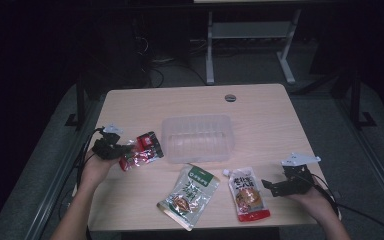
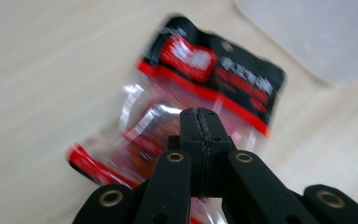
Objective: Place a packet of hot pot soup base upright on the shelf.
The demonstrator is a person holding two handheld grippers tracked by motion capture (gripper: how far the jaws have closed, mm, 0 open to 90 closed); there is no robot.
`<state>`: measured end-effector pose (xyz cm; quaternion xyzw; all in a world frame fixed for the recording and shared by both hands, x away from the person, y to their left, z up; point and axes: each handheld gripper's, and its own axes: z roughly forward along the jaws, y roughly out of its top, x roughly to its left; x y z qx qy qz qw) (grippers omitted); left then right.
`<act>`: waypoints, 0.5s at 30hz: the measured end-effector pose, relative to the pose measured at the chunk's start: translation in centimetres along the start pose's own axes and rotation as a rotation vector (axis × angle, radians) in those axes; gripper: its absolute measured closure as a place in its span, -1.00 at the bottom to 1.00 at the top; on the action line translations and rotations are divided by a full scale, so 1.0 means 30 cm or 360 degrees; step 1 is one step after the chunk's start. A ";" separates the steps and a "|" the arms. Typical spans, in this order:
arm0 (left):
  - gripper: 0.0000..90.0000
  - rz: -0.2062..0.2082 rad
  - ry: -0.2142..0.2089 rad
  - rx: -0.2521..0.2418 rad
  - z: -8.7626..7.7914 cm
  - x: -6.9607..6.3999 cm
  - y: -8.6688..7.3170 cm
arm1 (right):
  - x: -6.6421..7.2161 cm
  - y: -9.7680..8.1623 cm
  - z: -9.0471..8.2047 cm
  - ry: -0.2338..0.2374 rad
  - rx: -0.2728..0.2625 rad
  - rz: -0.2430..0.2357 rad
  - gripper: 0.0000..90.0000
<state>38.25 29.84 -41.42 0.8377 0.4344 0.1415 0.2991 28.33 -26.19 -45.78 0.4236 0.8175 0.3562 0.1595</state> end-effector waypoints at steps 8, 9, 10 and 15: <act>0.99 -0.0073 0.0031 0.0024 0.106 0.078 0.058 | -0.005 -0.006 0.002 -0.0001 0.0008 0.0010 -0.99; 0.99 -0.0087 0.0024 0.0017 0.122 0.083 0.060 | -0.006 -0.007 0.002 0.0000 0.0007 0.0011 -0.99; 0.99 -0.0104 0.0020 0.0015 0.146 0.086 0.061 | -0.008 -0.008 0.002 -0.0001 0.0005 0.0013 -0.99; 0.99 -0.0057 0.0018 0.0069 0.158 0.084 0.056 | -0.011 -0.013 -0.002 -0.0003 0.0010 0.0017 -0.99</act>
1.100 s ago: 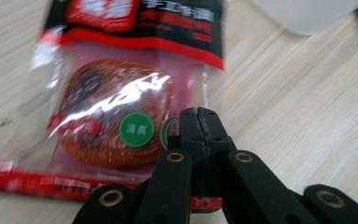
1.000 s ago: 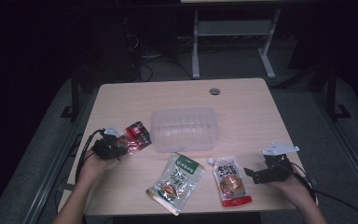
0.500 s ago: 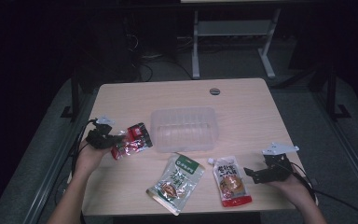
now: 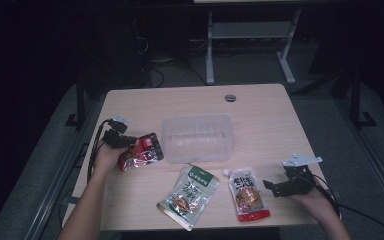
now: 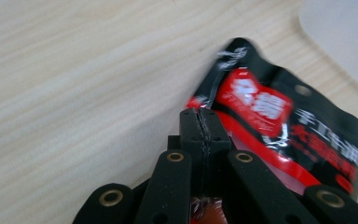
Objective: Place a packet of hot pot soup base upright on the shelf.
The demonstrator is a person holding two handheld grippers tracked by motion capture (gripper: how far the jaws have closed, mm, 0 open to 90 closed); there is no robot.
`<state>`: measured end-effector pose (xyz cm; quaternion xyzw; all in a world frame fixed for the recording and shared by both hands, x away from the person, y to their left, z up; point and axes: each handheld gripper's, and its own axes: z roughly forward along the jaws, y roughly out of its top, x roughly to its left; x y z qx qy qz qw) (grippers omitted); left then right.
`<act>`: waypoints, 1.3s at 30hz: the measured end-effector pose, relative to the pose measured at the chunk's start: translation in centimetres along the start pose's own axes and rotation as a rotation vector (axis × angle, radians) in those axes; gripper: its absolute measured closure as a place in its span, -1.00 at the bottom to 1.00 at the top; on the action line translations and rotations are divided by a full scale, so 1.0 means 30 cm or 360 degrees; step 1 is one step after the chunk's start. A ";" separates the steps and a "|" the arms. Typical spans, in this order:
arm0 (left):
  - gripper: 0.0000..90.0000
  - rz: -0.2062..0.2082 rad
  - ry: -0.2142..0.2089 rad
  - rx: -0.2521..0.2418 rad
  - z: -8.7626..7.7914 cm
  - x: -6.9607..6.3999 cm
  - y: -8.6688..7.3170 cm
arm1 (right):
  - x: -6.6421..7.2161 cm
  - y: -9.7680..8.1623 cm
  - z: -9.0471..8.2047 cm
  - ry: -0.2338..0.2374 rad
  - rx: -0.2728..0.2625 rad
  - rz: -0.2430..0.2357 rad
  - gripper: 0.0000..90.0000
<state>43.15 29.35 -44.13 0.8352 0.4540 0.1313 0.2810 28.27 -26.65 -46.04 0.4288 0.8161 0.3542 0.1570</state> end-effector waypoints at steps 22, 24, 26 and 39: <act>0.98 -0.0026 -0.0032 -0.0025 -0.138 0.042 -0.126 | 0.006 0.002 0.004 0.0005 0.0008 -0.0006 -0.99; 0.98 -0.0058 -0.0035 -0.0028 -0.128 0.057 -0.132 | 0.009 0.005 0.006 0.0009 0.0007 -0.0012 -0.99; 0.99 -0.0045 -0.0022 0.0010 -0.116 0.059 -0.138 | 0.012 0.006 0.005 0.0012 0.0013 -0.0011 -0.99; 0.99 0.0073 -0.0094 0.0054 -0.139 -0.008 -0.182 | 0.009 0.002 0.003 0.0016 0.0010 -0.0009 -0.99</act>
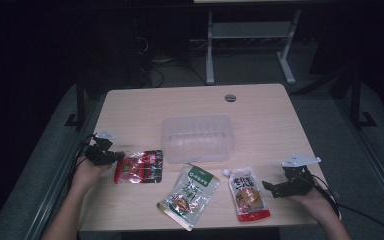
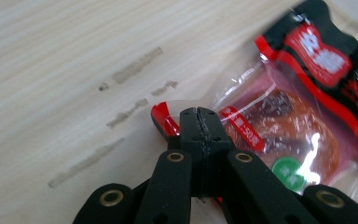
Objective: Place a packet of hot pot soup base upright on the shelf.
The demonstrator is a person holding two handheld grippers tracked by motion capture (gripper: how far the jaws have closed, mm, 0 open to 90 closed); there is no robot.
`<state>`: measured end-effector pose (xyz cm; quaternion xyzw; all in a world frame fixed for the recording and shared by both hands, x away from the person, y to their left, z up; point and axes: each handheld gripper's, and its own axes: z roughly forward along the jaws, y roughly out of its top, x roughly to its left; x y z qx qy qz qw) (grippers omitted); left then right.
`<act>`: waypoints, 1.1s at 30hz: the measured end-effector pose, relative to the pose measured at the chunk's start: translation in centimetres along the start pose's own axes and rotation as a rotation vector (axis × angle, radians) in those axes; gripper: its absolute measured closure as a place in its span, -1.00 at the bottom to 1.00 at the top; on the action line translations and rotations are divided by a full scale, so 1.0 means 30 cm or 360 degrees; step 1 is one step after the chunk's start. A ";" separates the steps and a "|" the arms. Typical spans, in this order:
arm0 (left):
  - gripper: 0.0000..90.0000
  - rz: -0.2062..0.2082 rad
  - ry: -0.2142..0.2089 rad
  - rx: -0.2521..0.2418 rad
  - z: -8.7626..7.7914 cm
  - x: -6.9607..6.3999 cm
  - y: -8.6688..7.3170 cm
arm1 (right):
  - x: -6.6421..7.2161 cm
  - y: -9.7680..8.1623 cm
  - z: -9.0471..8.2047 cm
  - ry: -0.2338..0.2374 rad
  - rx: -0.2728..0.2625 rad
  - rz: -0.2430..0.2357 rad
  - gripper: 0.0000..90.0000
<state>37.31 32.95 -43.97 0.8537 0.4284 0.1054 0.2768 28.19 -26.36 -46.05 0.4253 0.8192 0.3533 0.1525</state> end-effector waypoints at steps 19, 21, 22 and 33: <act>0.99 0.0153 0.0040 -0.0075 0.037 -0.058 0.074 | 0.004 -0.001 0.010 0.0010 0.0016 -0.0009 -0.99; 0.99 0.0183 0.0031 -0.0069 0.033 -0.070 0.069 | 0.003 -0.002 0.009 0.0008 0.0016 -0.0007 -0.99; 0.99 0.0194 0.0025 -0.0082 0.026 -0.079 0.066 | 0.004 -0.001 0.008 0.0008 0.0015 -0.0007 -0.99; 0.98 0.0306 -0.0093 -0.0017 0.027 -0.116 0.050 | 0.005 -0.002 0.007 0.0012 0.0016 -0.0006 -0.99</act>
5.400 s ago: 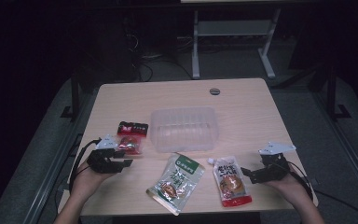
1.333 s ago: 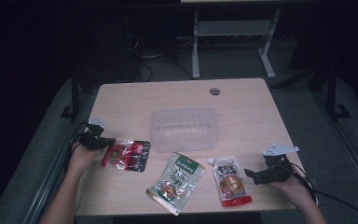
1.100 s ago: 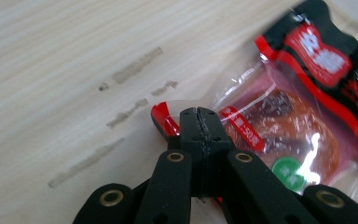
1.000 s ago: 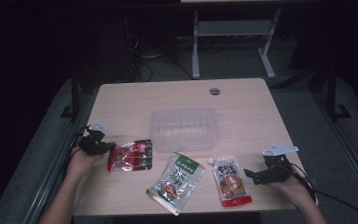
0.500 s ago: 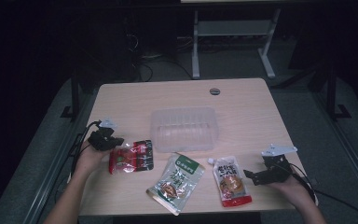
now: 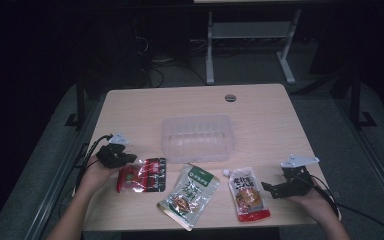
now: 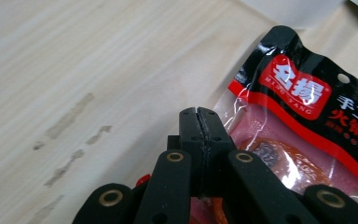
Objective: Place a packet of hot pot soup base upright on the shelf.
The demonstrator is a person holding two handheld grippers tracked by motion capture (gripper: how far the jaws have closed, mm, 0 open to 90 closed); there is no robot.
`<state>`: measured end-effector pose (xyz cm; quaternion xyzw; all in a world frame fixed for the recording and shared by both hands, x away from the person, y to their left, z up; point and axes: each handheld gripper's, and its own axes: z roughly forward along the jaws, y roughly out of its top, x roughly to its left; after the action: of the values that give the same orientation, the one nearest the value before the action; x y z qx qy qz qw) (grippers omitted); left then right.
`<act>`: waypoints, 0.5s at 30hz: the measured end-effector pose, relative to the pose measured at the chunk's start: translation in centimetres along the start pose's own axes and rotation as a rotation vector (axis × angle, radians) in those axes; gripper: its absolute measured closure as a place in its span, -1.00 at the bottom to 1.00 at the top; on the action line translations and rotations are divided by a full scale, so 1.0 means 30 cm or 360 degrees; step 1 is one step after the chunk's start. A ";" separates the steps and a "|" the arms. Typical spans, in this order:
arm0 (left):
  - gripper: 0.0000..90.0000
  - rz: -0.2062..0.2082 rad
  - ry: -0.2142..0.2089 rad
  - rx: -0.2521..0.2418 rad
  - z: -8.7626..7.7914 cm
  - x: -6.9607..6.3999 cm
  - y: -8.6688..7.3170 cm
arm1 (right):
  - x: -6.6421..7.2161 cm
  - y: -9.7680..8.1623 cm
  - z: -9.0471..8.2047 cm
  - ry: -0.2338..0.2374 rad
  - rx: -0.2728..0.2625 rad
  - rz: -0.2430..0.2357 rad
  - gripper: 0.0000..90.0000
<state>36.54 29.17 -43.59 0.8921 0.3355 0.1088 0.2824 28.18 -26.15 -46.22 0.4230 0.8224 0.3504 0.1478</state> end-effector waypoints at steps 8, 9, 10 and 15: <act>0.99 -0.0050 0.0010 -0.0090 -0.063 -0.011 -0.003 | 0.020 0.009 -0.007 0.0018 -0.0011 0.0000 -0.99; 0.99 -0.0050 0.0010 -0.0090 -0.063 -0.011 -0.003 | 0.023 0.011 -0.008 0.0017 -0.0011 -0.0018 -0.99; 0.99 -0.0083 0.0035 -0.0093 -0.095 -0.027 -0.020 | 0.030 0.014 -0.009 0.0024 -0.0010 -0.0015 -0.99; 0.99 -0.0151 0.0058 -0.0066 -0.131 -0.059 -0.092 | 0.052 0.024 -0.010 0.0047 -0.0013 -0.0046 -0.99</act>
<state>32.21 31.38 -41.96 0.8670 0.3801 0.1185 0.2995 27.51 -24.74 -45.43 0.4052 0.8292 0.3578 0.1423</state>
